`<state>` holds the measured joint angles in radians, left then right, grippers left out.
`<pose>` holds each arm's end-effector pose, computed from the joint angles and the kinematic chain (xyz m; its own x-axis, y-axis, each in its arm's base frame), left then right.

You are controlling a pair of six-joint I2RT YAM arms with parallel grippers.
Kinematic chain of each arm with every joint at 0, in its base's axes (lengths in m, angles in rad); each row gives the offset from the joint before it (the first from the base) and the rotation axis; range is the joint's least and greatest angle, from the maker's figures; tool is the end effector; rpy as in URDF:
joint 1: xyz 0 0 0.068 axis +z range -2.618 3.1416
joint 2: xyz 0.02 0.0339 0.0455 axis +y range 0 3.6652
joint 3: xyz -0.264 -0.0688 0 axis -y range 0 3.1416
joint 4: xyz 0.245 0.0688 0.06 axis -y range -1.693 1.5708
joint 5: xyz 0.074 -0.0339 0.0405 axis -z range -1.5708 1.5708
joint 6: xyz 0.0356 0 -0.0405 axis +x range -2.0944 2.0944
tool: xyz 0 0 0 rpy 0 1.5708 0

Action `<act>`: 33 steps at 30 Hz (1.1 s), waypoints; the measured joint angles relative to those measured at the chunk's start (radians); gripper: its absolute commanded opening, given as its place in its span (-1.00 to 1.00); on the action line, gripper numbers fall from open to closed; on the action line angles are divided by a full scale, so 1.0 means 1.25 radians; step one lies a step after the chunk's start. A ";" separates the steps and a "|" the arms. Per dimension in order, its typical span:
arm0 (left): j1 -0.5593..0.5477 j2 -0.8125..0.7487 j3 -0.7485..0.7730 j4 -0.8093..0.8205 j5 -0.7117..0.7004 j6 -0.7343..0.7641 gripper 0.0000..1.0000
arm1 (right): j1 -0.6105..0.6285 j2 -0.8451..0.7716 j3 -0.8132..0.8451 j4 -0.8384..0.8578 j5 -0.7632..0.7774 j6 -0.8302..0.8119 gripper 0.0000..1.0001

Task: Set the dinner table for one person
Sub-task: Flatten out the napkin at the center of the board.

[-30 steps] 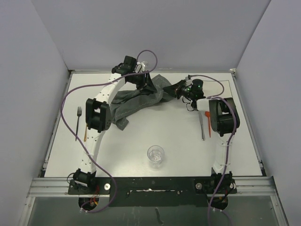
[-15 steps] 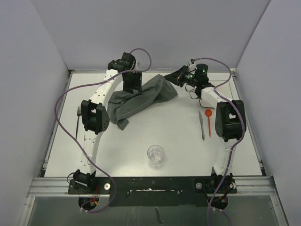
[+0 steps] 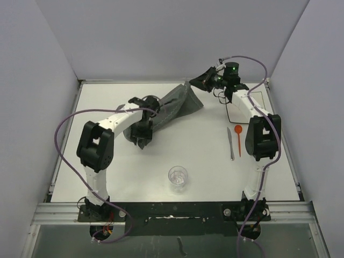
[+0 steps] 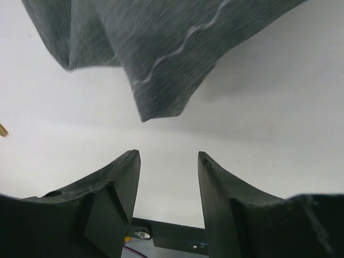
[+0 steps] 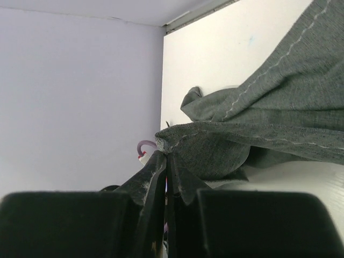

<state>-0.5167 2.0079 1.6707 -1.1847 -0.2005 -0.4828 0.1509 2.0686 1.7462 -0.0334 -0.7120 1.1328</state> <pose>0.3410 -0.1856 0.2195 -0.9900 0.0392 -0.1356 0.0181 0.9880 0.1535 0.4830 0.0970 0.2896 -0.7974 0.5722 -0.1915 0.0068 0.3258 0.9454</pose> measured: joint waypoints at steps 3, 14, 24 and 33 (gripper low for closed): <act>0.008 -0.063 -0.146 0.065 -0.006 -0.054 -0.06 | 0.000 0.012 0.000 -0.029 0.005 -0.009 -1.00; 0.012 -0.164 -0.326 0.318 -0.038 -0.162 -0.06 | -0.027 0.021 0.018 -0.091 0.014 -0.037 -1.00; 0.011 -0.157 -0.359 0.403 -0.042 -0.177 -0.08 | -0.044 0.021 0.030 -0.123 0.014 -0.051 -1.00; 0.011 -0.140 -0.403 0.446 -0.038 -0.185 -0.11 | -0.049 0.021 0.030 -0.133 0.014 -0.059 -1.00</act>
<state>-0.5030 1.8332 1.1671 -0.6266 -0.2478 -0.7143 0.0902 2.0949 1.7840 -0.2001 -0.6945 1.0588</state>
